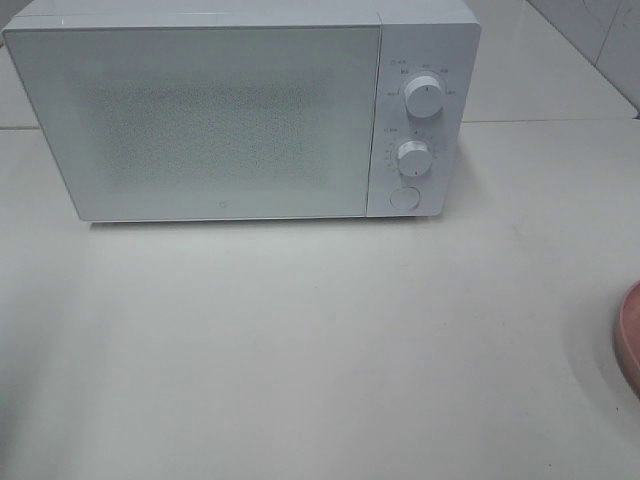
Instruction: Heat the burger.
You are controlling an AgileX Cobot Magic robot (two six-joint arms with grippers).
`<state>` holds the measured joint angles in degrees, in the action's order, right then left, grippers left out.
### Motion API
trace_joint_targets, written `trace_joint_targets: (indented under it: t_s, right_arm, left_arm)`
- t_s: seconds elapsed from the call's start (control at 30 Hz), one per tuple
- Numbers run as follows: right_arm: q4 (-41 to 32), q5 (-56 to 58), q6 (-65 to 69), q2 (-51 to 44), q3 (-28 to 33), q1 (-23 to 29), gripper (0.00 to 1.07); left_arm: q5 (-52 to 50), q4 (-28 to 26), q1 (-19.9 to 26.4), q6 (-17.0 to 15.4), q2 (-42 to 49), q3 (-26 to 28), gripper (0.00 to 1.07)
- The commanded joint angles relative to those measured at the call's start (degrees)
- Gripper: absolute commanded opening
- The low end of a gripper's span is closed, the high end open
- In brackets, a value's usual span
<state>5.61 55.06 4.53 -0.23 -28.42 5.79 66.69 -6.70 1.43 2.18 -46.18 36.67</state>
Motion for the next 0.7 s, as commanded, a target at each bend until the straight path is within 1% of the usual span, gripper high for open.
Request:
trace_joint_targets:
  t_s: [0.03,0.07,0.2,0.27,0.33,0.7]
  right_arm:
    - [-0.1,0.0,-0.5,-1.4,0.1,-0.3,0.72]
    - [-0.1,0.0,-0.5,-1.4,0.1,-0.3,0.72]
    - [-0.1,0.0,-0.5,-1.4,0.1,-0.3,0.72]
    - [-0.1,0.0,-0.5,-1.4,0.1,-0.3,0.72]
    - [-0.1,0.0,-0.5,-1.4,0.1,-0.3,0.72]
    - [-0.1,0.0,-0.4,-1.4,0.1,-0.3,0.72]
  left_arm:
    - [-0.3,0.3,0.2,1.1,5.2,-3.4,0.98]
    - [-0.7,0.3,0.2,1.4,7.8,-5.2,0.98]
    - [-3.7,0.3,0.2,1.4,11.4,-5.1,0.98]
    - [-4.9,0.3,0.2,1.4,14.3,-6.6,0.98]
    - [-5.0,0.3,0.2,1.3,15.2,-7.0,0.98]
    - [-5.0,-0.2,0.2,1.4,23.9,-6.9,0.98]
